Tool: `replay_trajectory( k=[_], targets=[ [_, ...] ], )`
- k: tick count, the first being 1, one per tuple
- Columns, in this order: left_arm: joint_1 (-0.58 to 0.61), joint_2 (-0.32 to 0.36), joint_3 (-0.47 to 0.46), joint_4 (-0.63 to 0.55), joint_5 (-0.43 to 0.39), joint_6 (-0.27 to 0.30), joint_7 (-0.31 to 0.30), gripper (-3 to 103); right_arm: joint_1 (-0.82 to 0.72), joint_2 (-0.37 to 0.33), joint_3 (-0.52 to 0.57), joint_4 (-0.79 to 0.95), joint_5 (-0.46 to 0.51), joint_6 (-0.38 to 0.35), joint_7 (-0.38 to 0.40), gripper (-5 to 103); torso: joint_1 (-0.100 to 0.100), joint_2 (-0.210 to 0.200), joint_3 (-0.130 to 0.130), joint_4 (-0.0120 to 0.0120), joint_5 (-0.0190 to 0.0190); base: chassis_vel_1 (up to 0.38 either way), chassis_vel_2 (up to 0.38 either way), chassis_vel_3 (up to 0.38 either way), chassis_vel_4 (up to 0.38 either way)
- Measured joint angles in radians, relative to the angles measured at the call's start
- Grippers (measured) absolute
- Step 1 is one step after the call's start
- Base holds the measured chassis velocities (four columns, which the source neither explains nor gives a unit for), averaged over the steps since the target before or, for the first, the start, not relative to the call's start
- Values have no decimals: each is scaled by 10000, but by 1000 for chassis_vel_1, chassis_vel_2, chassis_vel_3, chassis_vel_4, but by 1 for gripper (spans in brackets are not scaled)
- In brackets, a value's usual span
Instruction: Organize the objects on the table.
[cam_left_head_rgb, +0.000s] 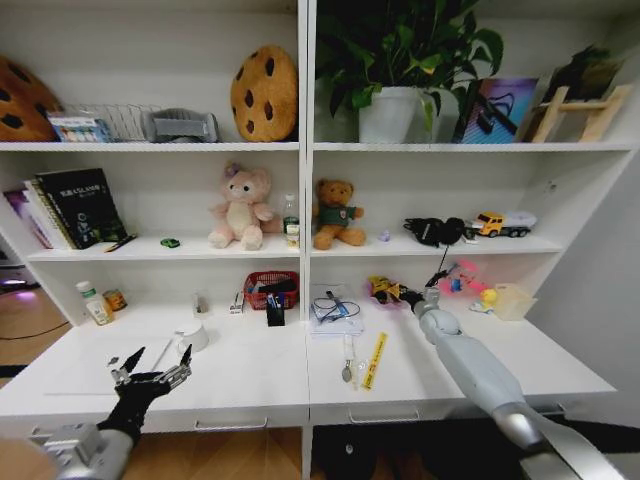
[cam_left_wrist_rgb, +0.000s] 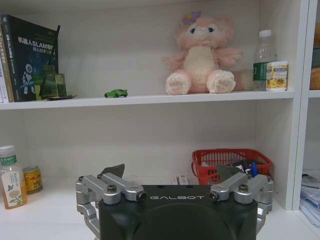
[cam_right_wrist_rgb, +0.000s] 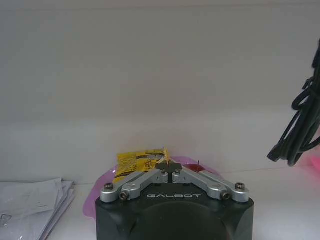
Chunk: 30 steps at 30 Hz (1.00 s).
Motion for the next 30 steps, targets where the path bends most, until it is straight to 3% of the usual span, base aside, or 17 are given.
replay_trajectory(
  k=[4, 8, 11, 15, 16, 17, 18, 19, 20, 22, 23, 24, 25, 28, 29, 30],
  targets=[
    [0, 0, 0, 0, 0, 0, 0, 100, 121, 146, -16, -227, -88, 80, 3, 0, 0, 0, -1, 3, -3, 0, 0, 0, 0],
    [0, 0, 0, 0, 0, 0, 0, 100, 119, 182, -14, -320, -101, 171, -47, 11, -1, 1, -1, 0, -2, 0, 0, 0, 0],
    [0, 0, 0, 0, 0, 0, 0, 100, -156, 119, 162, -148, -104, 313, -11, 27, -2, 1, -1, 2, 2, 0, 0, 0, 0],
    [0, 0, 1, 0, 0, 0, 0, 100, -234, 87, 199, -55, -105, 328, 14, 27, -1, 1, 0, 2, 2, 0, 0, 0, 0],
    [0, 0, 0, 0, 0, 0, 1, 100, -337, 35, 245, 84, -105, 348, 64, 37, -1, 1, -1, 2, 1, 0, 0, 0, 0],
    [0, 0, 0, 0, 0, -1, 0, 100, -681, -155, 432, 566, -105, 373, 166, 48, -1, 1, -1, 3, -1, 0, 0, 0, 0],
    [0, 0, 1, 0, 0, 0, 0, 100, -1127, -395, 727, 1177, -99, 364, 261, 48, -1, 2, -1, 3, 2, 0, 0, 0, 0],
    [0, 0, 1, 0, 0, 0, -3, 100, -1714, -659, 1079, 1966, -70, 350, 355, 59, -1, 2, -2, 1, -1, 0, 0, 0, 0],
    [0, 0, 1, 0, 0, 0, -3, 100, -1714, -659, 1079, 1966, -70, 350, 355, 59, -1, 2, -2, 1, -1, 0, 0, 0, 0],
    [0, 0, 0, 0, 0, 0, -2, 100, -3637, -1250, 2021, 3714, -40, 357, 463, 65, -2, 3, -3, 0, 0, 0, 0, 0, 0],
    [0, 0, 0, 0, 0, 0, -2, 100, -3637, -1250, 2021, 3714, -40, 357, 463, 65, -2, 3, -3, 0, 0, 0, 0, 0, 0],
    [0, 0, 0, 0, 0, 0, -3, 100, -4865, -1514, 2547, 4636, -72, 507, 513, 70, -2, 3, -3, -11, 9, 0, 0, 0, 0],
    [0, 0, 0, 0, 0, 0, 2, 100, -6186, -1750, 3147, 5562, -333, 998, 623, 81, -3, 4, -4, -5, -7, 0, 0, 0, 0],
    [0, 0, 1, 0, 0, 0, 2, 100, -7506, -1798, 3774, 6285, -898, 1635, 724, 86, -4, 3, -3, -1, 3, 0, 0, 0, 0],
    [0, 0, 0, 0, 0, 0, 1, 100, -8211, -1788, 4186, 6698, -1155, 1913, 741, 96, -3, 4, -4, -1, 4, 0, 0, 0, 0],
    [0, 0, 0, 0, 0, 0, 1, 100, -8211, -1788, 4186, 6698, -1155, 1913, 741, 96, -3, 4, -4, -1, 4, 0, 0, 0, 0]
  ],
)
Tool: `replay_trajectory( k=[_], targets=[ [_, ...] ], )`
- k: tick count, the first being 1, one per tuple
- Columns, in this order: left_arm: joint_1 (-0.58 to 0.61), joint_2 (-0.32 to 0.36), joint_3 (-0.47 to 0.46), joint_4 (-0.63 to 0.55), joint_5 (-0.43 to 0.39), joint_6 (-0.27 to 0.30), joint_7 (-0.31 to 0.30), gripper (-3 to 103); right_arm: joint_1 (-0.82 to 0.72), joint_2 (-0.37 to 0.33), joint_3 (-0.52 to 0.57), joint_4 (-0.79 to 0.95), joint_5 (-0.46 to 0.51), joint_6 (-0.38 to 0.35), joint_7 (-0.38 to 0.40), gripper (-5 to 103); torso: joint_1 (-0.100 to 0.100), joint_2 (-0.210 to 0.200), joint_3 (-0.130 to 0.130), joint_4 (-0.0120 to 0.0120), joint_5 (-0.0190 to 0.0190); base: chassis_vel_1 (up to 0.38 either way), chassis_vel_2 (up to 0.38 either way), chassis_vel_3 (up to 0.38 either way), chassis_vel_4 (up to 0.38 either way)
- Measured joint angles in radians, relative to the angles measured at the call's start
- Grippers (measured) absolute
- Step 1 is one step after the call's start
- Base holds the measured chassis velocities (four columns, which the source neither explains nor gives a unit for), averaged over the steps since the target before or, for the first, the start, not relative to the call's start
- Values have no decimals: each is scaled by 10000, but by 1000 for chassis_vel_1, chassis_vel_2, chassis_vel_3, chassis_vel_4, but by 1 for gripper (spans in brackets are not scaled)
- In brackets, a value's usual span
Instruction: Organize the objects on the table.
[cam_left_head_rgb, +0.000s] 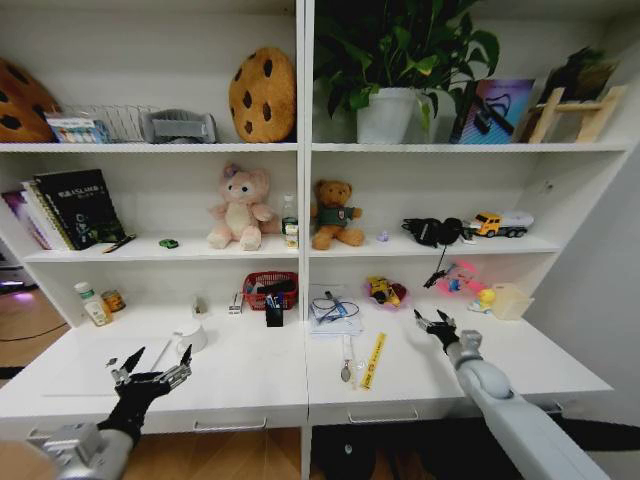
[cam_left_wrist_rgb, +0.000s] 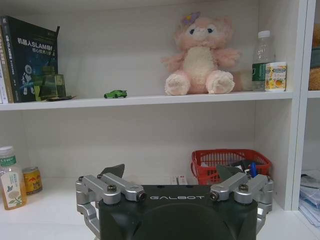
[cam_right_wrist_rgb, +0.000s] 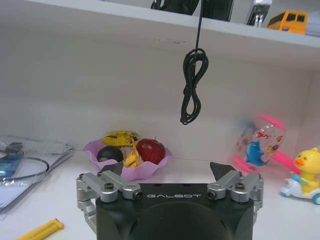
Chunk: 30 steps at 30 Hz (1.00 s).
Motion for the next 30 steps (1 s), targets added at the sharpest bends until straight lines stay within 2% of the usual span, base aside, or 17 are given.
replay_trajectory(
  k=[2, 4, 10, 12, 13, 16, 20, 22, 30],
  targets=[
    [1, 0, 0, 1, 0, 0, 1, 100, -606, 31, 412, 426, -93, 117, 33, 99, 0, 0, 0, 0, -6, 0, 0, 0, 0],
    [0, 1, 0, 0, 0, 0, 0, 100, -1681, 135, 1292, 1490, -107, 146, 98, 100, 0, 0, 1, 1, -6, 0, 0, 0, 0],
    [1, 0, 0, 0, 0, 0, 1, 100, -2820, 343, 2231, 2620, -70, 149, 239, 100, 0, 0, 1, 4, -4, 0, 0, 0, 0],
    [-1, 0, 0, 0, 0, 0, 0, 100, -4256, 702, 3165, 3769, -32, 282, 220, 100, 0, 0, 1, 1, -5, 0, 0, 0, 0],
    [-1, 0, 0, 0, 0, 0, 0, 100, -4256, 702, 3165, 3769, -32, 282, 220, 100, 0, 0, 1, 1, -5, 0, 0, 0, 0],
    [1, 0, 0, 0, 0, 0, 0, 100, -5812, 1034, 3734, 5234, -51, 397, 278, 100, 0, 0, 1, 3, -7, 0, 0, 0, 0],
    [0, 0, 0, 2, 0, 0, 0, 100, -6687, 1255, 3988, 6186, -129, 437, 493, 100, -1, -1, 1, 0, -9, 0, 0, 0, 0],
    [0, 0, 0, 0, 0, 0, -3, 100, -7173, 1525, 4093, 6916, -182, 206, 751, 100, 1, -1, 1, 2, -7, 0, 0, 0, 0],
    [0, 0, 0, 1, 0, 0, -1, 100, -7503, 1951, 3854, 7370, -461, -15, 835, 100, 2, -2, 2, 2, -6, 0, 0, 0, 0]
  ],
)
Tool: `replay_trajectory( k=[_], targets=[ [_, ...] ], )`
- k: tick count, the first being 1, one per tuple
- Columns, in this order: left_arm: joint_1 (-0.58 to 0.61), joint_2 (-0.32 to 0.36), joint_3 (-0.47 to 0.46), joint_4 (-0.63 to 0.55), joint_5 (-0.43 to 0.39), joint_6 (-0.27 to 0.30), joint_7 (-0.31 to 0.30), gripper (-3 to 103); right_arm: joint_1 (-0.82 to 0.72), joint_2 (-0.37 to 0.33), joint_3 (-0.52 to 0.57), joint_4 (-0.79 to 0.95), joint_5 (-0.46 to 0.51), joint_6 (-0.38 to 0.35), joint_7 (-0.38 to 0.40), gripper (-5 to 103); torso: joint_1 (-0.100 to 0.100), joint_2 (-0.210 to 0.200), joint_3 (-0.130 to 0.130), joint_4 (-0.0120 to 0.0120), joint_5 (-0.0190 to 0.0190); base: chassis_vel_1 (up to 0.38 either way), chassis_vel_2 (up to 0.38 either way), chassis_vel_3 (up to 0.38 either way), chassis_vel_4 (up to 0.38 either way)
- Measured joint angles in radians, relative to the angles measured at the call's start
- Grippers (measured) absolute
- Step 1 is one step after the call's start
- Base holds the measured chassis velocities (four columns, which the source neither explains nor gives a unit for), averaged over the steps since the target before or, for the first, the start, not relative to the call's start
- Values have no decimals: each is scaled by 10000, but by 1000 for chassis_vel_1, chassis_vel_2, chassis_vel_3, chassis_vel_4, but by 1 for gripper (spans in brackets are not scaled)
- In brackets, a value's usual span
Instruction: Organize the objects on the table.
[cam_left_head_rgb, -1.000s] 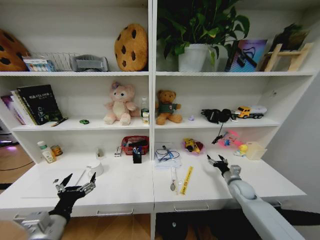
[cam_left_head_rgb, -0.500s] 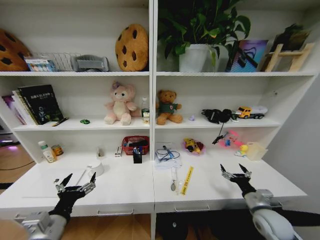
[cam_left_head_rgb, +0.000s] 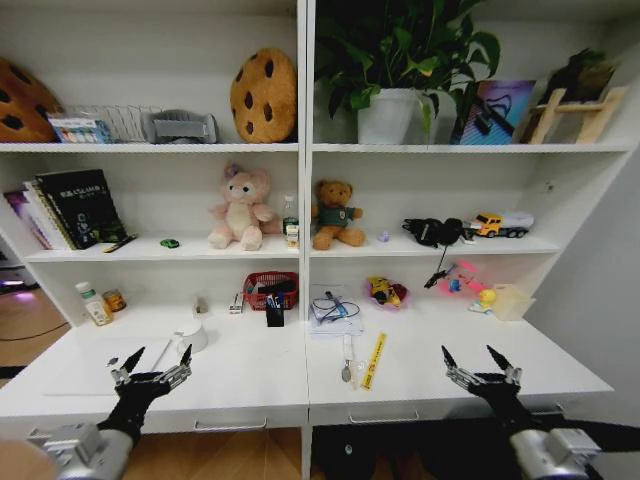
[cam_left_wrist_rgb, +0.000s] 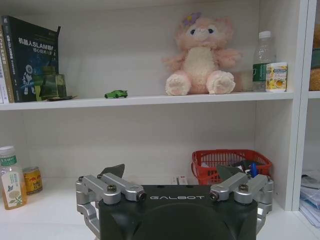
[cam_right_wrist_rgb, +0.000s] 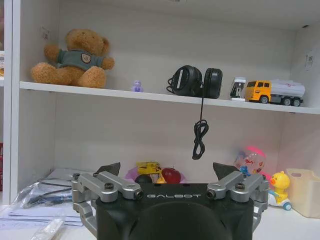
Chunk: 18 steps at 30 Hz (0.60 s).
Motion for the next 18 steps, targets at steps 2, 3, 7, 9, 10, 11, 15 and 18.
replay_trajectory(
  k=[2, 3, 7, 9, 10, 11, 15, 18],
  targets=[
    [-1, 0, 0, 0, 0, 0, 0, 100, 56, 42, -83, 31, 12, -212, 19, 100, 0, 0, 0, 1, 1, 0, 0, 0, 0],
    [0, 0, 0, 0, 0, 0, 0, 100, 70, 44, -93, 32, 18, -246, 21, 100, 1, 0, 0, 1, 1, 0, 0, 0, 0],
    [0, 0, 0, 0, 1, 0, 0, 100, 101, 45, -115, 30, 32, -285, 23, 100, 0, -1, 1, 1, 1, 0, 0, 0, 0],
    [-1, 0, 0, 0, 0, 0, 0, 100, 113, 42, -121, 17, 36, -288, 22, 100, 0, -1, 1, 0, 1, 0, 0, 0, 0],
    [-1, 0, 0, 0, 0, 0, 0, 100, 113, 42, -121, 17, 36, -288, 22, 100, 0, -1, 1, 0, 1, 0, 0, 0, 0],
    [0, 0, 0, 0, 1, 0, -1, 100, 119, 39, -123, 6, 38, -289, 22, 100, 0, -1, 1, 0, 1, 0, 0, 0, 0],
    [0, 0, 0, 0, 1, 0, 0, 100, 137, 35, -129, -18, 41, -289, 22, 100, 0, -1, 1, 0, 1, 0, 0, 0, 0],
    [0, 0, 0, 0, 0, 0, 0, 100, 142, 32, -131, -32, 44, -289, 23, 100, 0, -1, 1, 1, 1, 0, 0, 0, 0]
  ],
)
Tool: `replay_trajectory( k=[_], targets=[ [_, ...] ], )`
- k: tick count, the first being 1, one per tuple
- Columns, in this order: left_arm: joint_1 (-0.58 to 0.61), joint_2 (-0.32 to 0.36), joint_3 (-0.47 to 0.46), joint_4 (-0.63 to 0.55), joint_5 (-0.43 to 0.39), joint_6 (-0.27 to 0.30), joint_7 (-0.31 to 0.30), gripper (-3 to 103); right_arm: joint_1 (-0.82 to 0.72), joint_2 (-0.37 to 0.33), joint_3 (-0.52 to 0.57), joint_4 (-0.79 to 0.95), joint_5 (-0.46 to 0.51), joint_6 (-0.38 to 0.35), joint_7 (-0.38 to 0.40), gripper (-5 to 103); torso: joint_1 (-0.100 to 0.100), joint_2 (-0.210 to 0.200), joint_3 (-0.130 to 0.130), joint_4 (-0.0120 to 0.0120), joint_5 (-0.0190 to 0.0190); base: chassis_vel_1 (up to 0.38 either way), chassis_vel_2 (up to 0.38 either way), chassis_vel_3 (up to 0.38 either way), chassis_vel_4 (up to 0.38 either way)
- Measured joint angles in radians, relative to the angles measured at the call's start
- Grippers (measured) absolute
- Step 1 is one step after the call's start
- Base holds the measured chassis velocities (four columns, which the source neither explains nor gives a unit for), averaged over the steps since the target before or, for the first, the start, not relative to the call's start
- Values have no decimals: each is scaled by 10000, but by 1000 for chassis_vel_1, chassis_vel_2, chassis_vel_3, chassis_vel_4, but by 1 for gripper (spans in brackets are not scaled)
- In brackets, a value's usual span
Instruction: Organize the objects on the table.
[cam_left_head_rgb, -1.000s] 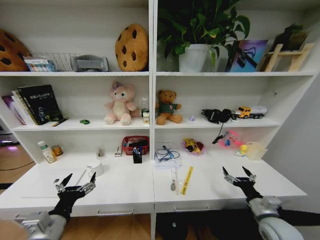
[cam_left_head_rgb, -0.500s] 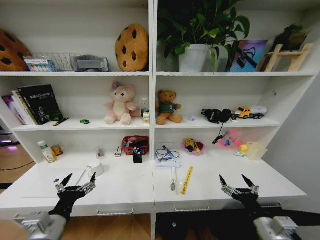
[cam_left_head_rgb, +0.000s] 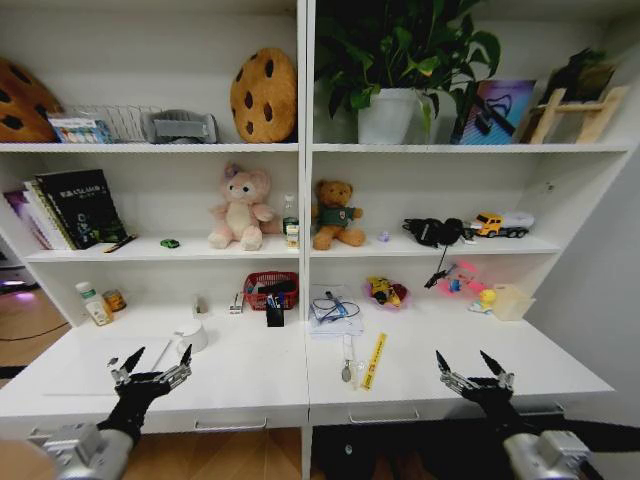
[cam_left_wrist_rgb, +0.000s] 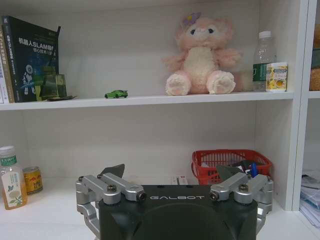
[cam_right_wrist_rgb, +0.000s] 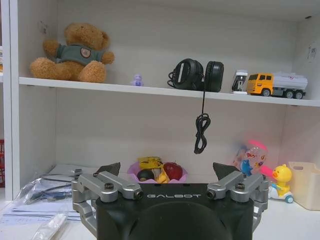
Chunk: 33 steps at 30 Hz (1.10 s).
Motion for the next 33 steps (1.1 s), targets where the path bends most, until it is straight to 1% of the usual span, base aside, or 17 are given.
replay_trajectory(
  k=[9, 13, 14, 15, 17, 18, 20, 21, 22, 23, 26, 27, 28, 29, 31, 32, 33],
  targets=[
    [0, 0, 1, -1, 0, 0, 0, 100, 15, -6, -5, -17, 6, 0, -1, 100, 0, -1, 0, -1, 4, 30, 30, -29, -34],
    [0, 0, 1, -1, 0, 0, 0, 100, 17, -6, -7, -19, 8, 0, -3, 100, 0, 0, 0, -1, -6, 118, 139, -181, -148],
    [0, 0, 0, -1, 0, 0, 0, 100, 18, -6, -10, -23, 11, 0, -4, 100, 0, 0, 0, -2, 8, 184, 166, -205, -198],
    [0, 0, 0, 0, 0, 1, 0, 100, 19, -7, -10, -23, 10, 0, -4, 100, 0, 0, -1, -1, -5, 216, 231, -203, -210],
    [0, 0, 1, -1, 0, 0, 0, 100, 19, -8, -11, -24, 11, 0, -6, 100, 0, 0, 0, -1, -7, 234, 244, -200, -210],
    [0, 0, 0, -1, 0, 0, 0, 100, 22, -8, -13, -25, 11, 1, -7, 100, 1, -1, 0, 1, 4, 252, 257, -237, -240],
    [0, 0, 0, -1, 0, 0, -1, 100, 25, -9, -15, -27, 11, 1, -9, 100, 1, -1, 0, 1, 6, 264, 268, -237, -232],
    [0, 0, 0, 0, 0, 0, 0, 100, 23, -9, -14, -26, 12, 3, -10, 100, 0, 0, -1, 0, -9, 252, 272, -271, -224],
    [0, 0, 0, 0, 0, 0, 0, 100, 23, -9, -14, -26, 12, 3, -10, 100, 0, 0, -1, 0, -9, 252, 272, -271, -224],
    [0, 0, 0, -1, 0, 0, 1, 100, 23, -8, -14, -27, 11, 3, -11, 100, 0, 1, -1, -2, 0, 252, 276, -301, -274],
    [0, 0, 0, -1, 0, 0, 0, 100, 27, -9, -15, -31, 12, 4, -13, 100, 2, -1, 1, 0, 5, 303, 289, -315, -312],
    [0, 0, 1, 0, 0, 0, 0, 100, 26, -9, -15, -31, 12, 6, -13, 100, 1, 0, 0, 1, -9, 319, 341, -315, -353],
    [0, 0, 1, 0, 0, 0, 0, 100, 26, -9, -15, -31, 12, 6, -13, 100, 1, 0, 0, 1, -9, 319, 341, -315, -353],
    [0, 0, 0, -1, 0, 0, 0, 100, 26, -9, -16, -31, 12, 6, -15, 100, 0, 1, -1, -1, 3, 319, 346, -345, -353],
    [0, 0, 0, -1, 0, 0, 0, 100, 29, -10, -15, -34, 12, 7, -15, 100, 3, -1, 1, 1, 6, 344, 360, -352, -357],
    [0, 0, 0, 0, 0, 0, 0, 100, 27, -9, -15, -33, 12, 8, -15, 100, 0, 2, -2, -2, -7, 343, 365, -379, -353],
    [0, 0, 0, 0, 0, 0, 0, 100, 27, -9, -15, -33, 12, 8, -15, 100, 0, 2, -2, -2, -7, 343, 365, -379, -353]
  ],
)
